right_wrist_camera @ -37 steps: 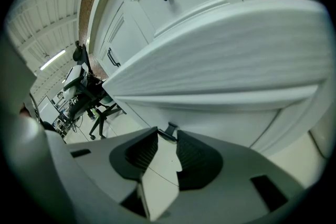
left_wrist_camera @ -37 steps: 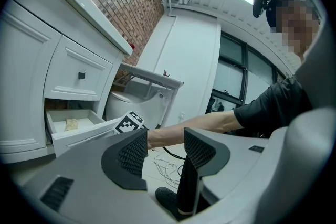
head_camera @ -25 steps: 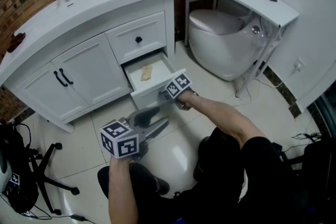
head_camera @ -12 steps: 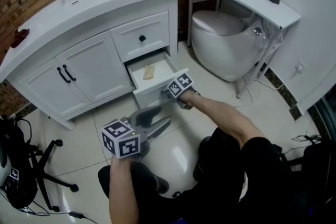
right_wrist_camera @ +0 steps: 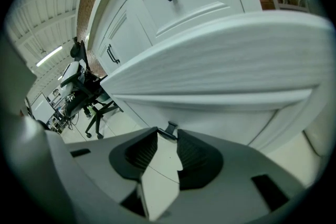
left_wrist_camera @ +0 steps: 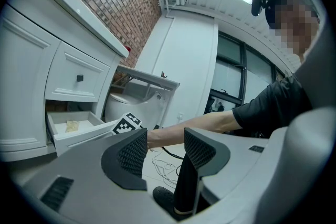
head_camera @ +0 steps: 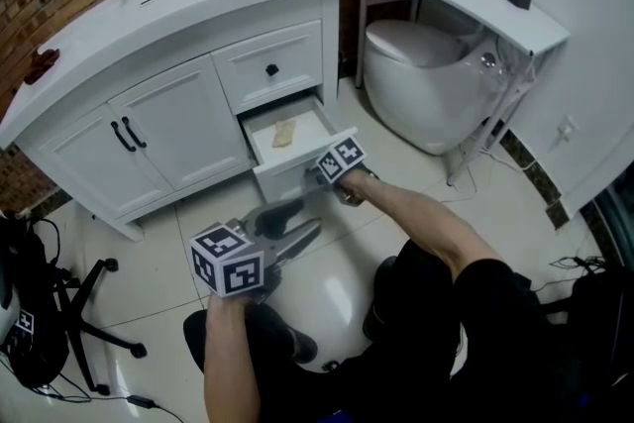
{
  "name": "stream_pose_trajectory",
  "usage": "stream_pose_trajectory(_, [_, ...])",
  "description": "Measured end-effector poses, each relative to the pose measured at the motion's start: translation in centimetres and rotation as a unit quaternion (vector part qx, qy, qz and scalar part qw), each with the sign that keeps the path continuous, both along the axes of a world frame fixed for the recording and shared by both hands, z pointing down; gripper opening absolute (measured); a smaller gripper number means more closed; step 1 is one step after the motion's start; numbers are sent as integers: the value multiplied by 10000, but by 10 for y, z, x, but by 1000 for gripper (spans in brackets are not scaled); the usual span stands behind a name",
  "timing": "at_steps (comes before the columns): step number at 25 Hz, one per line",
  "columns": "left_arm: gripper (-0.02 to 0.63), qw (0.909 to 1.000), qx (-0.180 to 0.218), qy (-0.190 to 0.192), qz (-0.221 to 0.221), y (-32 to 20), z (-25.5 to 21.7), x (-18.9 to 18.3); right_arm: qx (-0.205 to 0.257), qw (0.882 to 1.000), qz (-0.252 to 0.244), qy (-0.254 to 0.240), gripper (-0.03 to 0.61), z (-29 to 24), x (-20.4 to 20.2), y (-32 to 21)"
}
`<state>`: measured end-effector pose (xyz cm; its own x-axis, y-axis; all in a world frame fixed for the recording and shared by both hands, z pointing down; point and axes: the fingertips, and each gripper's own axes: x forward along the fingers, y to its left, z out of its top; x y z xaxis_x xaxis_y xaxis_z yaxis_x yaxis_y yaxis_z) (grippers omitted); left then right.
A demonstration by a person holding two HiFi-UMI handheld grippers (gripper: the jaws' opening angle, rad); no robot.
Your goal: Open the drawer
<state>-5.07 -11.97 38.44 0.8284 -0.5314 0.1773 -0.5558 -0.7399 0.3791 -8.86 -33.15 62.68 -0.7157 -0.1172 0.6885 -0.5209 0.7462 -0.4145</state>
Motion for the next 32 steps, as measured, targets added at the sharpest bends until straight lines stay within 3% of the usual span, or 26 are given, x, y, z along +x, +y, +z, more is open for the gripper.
stream_pose_trajectory(7, [215, 10000, 7, 15, 29, 2, -1, 3, 72, 9999, 25, 114, 138, -1, 8, 5])
stream_pose_trajectory(11, [215, 10000, 43, 37, 34, 5, -4, 4, 61, 9999, 39, -76, 139, -13, 12, 6])
stream_pose_trajectory(19, [215, 9999, 84, 102, 49, 10, -9, 8, 22, 9950, -243, -964, 129, -79, 3, 39])
stream_pose_trajectory(27, [215, 9998, 108, 137, 85, 24, -13, 20, 98, 9752, -449, -2165, 124, -167, 1, 79])
stream_pose_trajectory(32, [215, 9997, 155, 127, 140, 38, -16, 35, 363, 9651, -718, -2494, 124, -204, 14, 108])
